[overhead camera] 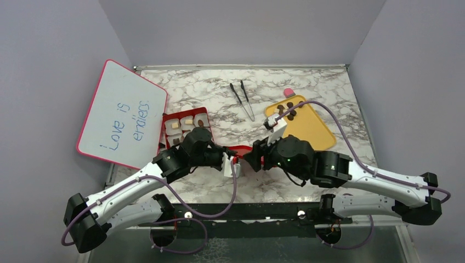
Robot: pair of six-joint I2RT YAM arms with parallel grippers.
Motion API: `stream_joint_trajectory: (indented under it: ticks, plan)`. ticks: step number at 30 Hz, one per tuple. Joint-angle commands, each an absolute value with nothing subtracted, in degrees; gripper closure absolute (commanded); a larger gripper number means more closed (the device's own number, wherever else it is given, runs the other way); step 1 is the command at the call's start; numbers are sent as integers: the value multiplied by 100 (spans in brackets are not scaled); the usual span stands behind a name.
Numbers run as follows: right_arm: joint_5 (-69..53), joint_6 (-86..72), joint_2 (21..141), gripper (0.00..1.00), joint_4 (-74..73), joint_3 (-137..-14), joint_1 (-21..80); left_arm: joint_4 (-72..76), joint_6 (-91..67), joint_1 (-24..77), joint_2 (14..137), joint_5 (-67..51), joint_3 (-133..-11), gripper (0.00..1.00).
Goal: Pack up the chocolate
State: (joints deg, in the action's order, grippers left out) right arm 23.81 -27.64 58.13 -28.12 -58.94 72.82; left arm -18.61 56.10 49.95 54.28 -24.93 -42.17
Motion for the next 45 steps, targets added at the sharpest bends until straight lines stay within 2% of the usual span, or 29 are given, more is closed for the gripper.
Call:
stream_joint_trajectory:
  ticks: [1,3,6,13,21,26,31,34,39,42,45]
  plan:
    - [3163,-2720,5303,29,-2180,-6267,7321,-495,3964,5005,5136,-2827,-4034,98]
    - [3270,-2563,5165,14,-1967,-6344,7321,-291,3596,5001,5131,-2891,-3977,99]
    - [3345,-2375,5005,5,-1706,-6404,7321,204,2915,4992,5243,-2664,-3930,98]
    - [2929,-2211,4565,5,-1125,-6020,7321,666,918,4799,5881,-970,-4551,95]
    - [2574,-1964,4553,4,-910,-5639,7321,897,-597,4349,6119,-708,-4914,95]
    - [1844,-2481,5066,4,-467,-5312,7321,1386,-2483,3178,5640,-921,-5004,93]
    - [1783,-2466,5605,3,-299,-5366,7273,1155,-3343,2740,5635,-1115,-5356,96]
    - [1249,-2708,5609,1,43,-5250,6865,1325,-3924,2665,5542,-1349,-5270,100]
    - [-646,-3554,5685,1,1205,-4817,5550,2014,-5125,2654,5291,-1496,-4782,100]
    - [-1122,-4036,5670,1,1749,-4573,5050,2199,-5643,2654,5129,-1448,-4635,100]
    - [-1072,-4431,5489,0,1853,-4396,4704,2198,-5777,2654,4909,-1326,-4655,100]
